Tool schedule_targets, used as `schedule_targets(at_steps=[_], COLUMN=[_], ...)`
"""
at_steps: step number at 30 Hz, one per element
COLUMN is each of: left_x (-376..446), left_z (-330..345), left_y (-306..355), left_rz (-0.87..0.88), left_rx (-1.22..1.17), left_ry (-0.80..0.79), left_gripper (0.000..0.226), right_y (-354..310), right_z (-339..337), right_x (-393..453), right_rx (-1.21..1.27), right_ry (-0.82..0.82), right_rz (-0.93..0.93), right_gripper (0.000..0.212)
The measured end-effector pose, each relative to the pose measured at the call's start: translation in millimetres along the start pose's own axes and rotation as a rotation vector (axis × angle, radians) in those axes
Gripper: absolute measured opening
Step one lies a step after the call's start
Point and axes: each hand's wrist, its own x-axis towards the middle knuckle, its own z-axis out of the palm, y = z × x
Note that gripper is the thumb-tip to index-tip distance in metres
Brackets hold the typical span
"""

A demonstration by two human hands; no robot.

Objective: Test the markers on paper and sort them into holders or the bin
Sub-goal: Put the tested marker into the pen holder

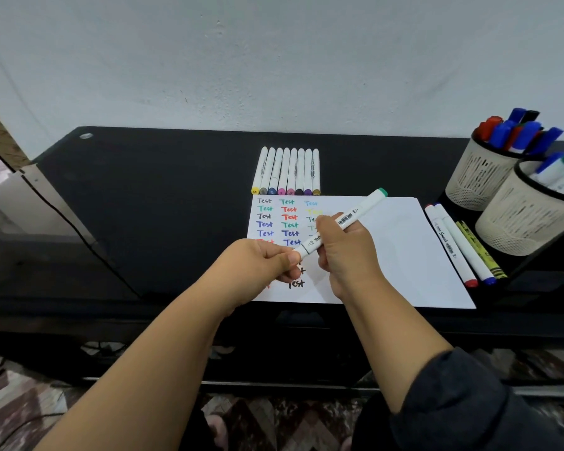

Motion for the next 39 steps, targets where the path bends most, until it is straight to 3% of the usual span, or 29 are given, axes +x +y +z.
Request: schedule_targets(at_steps=[2, 4, 10, 14, 19, 24, 34, 39], left_x=[-4, -6, 0, 3, 9, 14, 20, 21], left_z=[-2, -7, -11, -7, -2, -3, 0, 0], left_y=[-1, -4, -7, -8, -9, -12, -12, -13], left_rz=[0.017, -0.014, -0.006, 0.027, 0.045, 0.035, 0.029, 0.028], left_rx=[0.091, 0.024, 0.029, 0.031, 0.094, 0.09, 0.031, 0.031], left_ry=[0.089, 0.147, 0.234, 0.277, 0.299, 0.298, 0.333, 0.326], left_gripper=[0.008, 0.021, 0.031, 0.032, 0.035, 0.036, 0.036, 0.036], right_y=[-2, -8, -8, -6, 0, 9, 17, 15], right_z=[-7, -20, -30, -36, -35, -31, -26, -28], right_x=[10, 19, 25, 32, 39, 43, 45, 47], right_rx=[0.019, 0.055, 0.04, -0.167, -0.369, -0.422, -0.555, -0.561], right_ry=[0.131, 0.19, 0.073, -0.027, 0.001, 0.068, 0.019, 0.07], right_rz=[0.042, 0.068, 0.032, -0.092, -0.208, -0.232, -0.238, -0.285], right_gripper=[0.026, 0.022, 0.017, 0.013, 0.025, 0.037, 0.038, 0.038])
